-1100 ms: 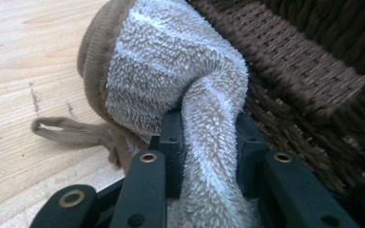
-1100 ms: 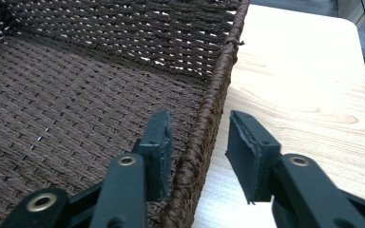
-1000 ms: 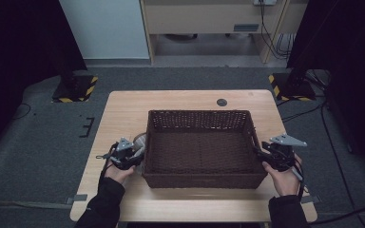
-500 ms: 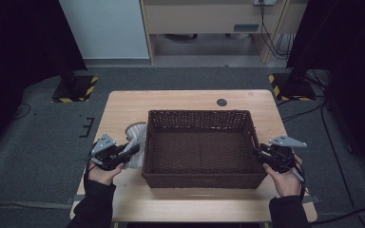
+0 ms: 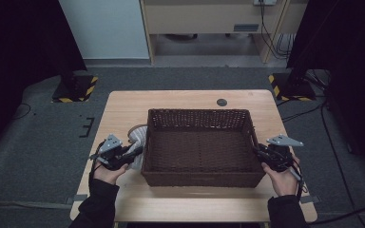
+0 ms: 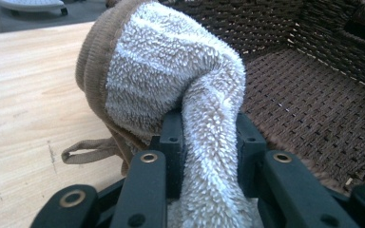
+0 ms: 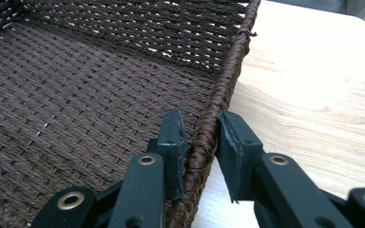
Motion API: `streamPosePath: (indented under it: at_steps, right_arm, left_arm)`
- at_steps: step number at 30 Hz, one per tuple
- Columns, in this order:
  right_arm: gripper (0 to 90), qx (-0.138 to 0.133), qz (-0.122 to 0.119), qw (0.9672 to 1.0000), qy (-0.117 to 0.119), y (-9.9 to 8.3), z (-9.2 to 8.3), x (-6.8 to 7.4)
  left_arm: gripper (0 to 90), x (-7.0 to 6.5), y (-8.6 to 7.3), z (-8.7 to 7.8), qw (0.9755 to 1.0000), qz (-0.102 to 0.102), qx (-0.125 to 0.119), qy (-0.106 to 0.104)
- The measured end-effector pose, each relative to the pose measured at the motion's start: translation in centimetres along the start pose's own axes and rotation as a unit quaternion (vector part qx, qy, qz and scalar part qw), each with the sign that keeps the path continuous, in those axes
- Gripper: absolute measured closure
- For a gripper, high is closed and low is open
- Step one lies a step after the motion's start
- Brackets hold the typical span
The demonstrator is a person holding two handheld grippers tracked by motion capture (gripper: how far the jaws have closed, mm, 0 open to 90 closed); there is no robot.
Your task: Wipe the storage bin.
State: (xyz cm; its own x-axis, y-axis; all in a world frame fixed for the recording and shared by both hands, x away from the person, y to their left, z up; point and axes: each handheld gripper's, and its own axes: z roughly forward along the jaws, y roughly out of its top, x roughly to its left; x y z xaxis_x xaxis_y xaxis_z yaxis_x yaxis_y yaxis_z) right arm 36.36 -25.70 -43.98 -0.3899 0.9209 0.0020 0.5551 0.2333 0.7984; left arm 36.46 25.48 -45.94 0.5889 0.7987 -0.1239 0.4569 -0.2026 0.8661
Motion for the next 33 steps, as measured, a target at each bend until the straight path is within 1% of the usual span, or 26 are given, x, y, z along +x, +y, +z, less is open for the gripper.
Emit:
streamPosePath:
  at_steps: [5, 7, 8, 11, 16, 19, 21, 23, 24, 26, 29, 31, 32, 33]
  right_arm:
    - [70.8, -0.003, -0.005, 1.0, 0.0, -0.1, 0.0, 0.0]
    - [70.6, -0.004, -0.005, 1.0, 0.0, -0.1, 0.0, 0.0]
    - [70.6, -0.004, -0.004, 1.0, 0.0, -0.1, 0.0, 0.0]
    - [70.4, -0.003, -0.007, 1.0, 0.001, -0.1, 0.0, 0.0]
    - [70.0, -0.005, -0.005, 1.0, 0.001, -0.1, 0.0, 0.0]
    - [69.4, -0.004, -0.005, 1.0, 0.002, -0.1, 0.0, 0.0]
    - [67.5, -0.005, -0.004, 1.0, -0.001, -0.2, 0.0, -0.1]
    - [65.2, -0.005, -0.002, 1.0, -0.001, -0.1, -0.1, -0.1]
    - [64.2, -0.006, -0.002, 1.0, -0.002, -0.1, -0.1, -0.1]
    - [62.1, -0.007, -0.003, 1.0, -0.003, -0.1, -0.1, -0.2]
    - [59.5, -0.011, -0.002, 0.9999, -0.001, -0.1, -0.3, -0.2]
    - [58.9, -0.016, -0.006, 0.9998, 0.003, 0.1, -0.6, -0.2]
    - [58.8, -0.017, -0.004, 0.9998, 0.004, 0.1, -0.7, -0.1]
    - [58.8, -0.018, -0.008, 0.9998, 0.005, 0.2, -0.8, 0.0]
  left_arm:
    - [70.0, -0.1, -1.0, 0.9, 0.9996, 0.013, 0.026, 0.004]
    - [70.0, -0.1, -1.3, 1.2, 0.9994, 0.013, 0.033, 0.002]
    - [70.0, -0.1, -1.5, 1.5, 0.9991, 0.015, 0.041, 0.001]
    - [70.0, -0.1, -2.0, 2.3, 0.9981, 0.018, 0.058, 0.005]
    - [70.0, 0.2, -2.5, 3.0, 0.997, 0.017, 0.075, 0.004]
    - [69.8, 0.3, -2.6, 3.0, 0.9974, 0.011, 0.071, 0.005]
    - [69.8, 0.3, -2.5, 2.7, 0.9977, 0.006, 0.068, 0.006]
    - [69.6, 0.5, -2.2, 2.1, 0.9985, -0.005, 0.054, 0.007]
    - [69.6, 0.5, -1.9, 1.7, 0.9987, -0.005, 0.05, 0.007]
    - [69.6, 0.5, -1.3, 0.7, 0.9996, -0.01, 0.026, 0.006]
    - [69.5, 0.2, -0.4, -0.8, 0.9999, -0.012, -0.003, 0.001]
    - [69.5, 0.0, 0.0, -1.6, 0.9998, -0.012, -0.014, -0.003]
    - [69.5, -0.1, 0.0, -1.9, 0.9997, -0.014, -0.019, -0.006]
    - [69.5, -0.3, 0.0, -2.2, 0.9997, -0.013, -0.019, -0.009]
